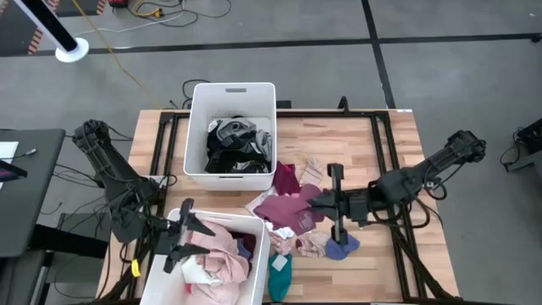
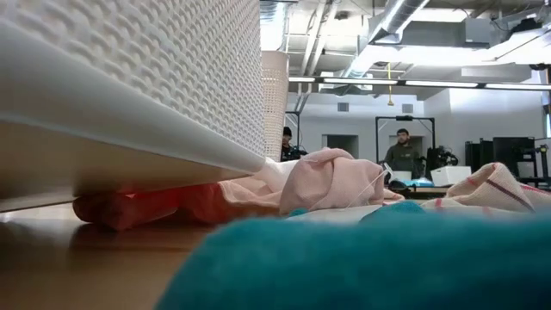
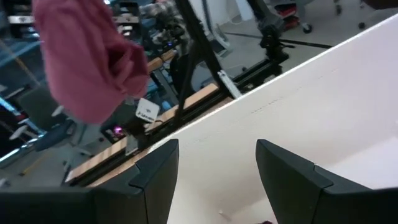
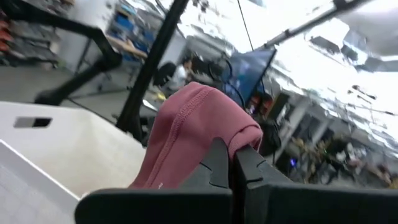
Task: Sort clothes
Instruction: Put the red underwear into the bottom white laundry bin
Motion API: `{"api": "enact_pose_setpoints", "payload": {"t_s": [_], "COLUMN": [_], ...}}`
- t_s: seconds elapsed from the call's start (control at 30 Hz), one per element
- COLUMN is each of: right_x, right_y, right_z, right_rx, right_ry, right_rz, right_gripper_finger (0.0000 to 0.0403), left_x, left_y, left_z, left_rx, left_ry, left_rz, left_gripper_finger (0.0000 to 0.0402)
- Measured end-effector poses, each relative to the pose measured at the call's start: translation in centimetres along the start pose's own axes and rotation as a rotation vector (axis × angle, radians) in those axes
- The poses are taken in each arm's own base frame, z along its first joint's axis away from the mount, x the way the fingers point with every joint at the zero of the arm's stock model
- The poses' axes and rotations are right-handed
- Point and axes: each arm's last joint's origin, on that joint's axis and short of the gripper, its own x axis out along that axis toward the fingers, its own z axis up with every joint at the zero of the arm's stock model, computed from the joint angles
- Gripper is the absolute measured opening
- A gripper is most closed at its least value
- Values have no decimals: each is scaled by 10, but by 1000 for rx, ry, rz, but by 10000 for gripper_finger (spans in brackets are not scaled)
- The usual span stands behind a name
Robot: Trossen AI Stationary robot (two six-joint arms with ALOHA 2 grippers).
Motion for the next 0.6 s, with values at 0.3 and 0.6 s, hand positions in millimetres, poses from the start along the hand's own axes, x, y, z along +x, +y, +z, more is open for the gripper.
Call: {"api": "enact_pose_setpoints", "payload": {"t_s": [0.3,0.6], "right_x": [16,50], "right_y": [-3,0], "right_z": [-7,-7], "right_rx": [-52,-113], "right_ry": [-83,-52], "right_rz": [37,39], "right_gripper_finger": [1,1], "left_x": [9,23], "left_y": [21,51], "left_z": [9,6], "left_rx": [-18,-59], "left_ry": [-78,-93], "left_rz": [140,298], "left_gripper_finger": [208,209]}}
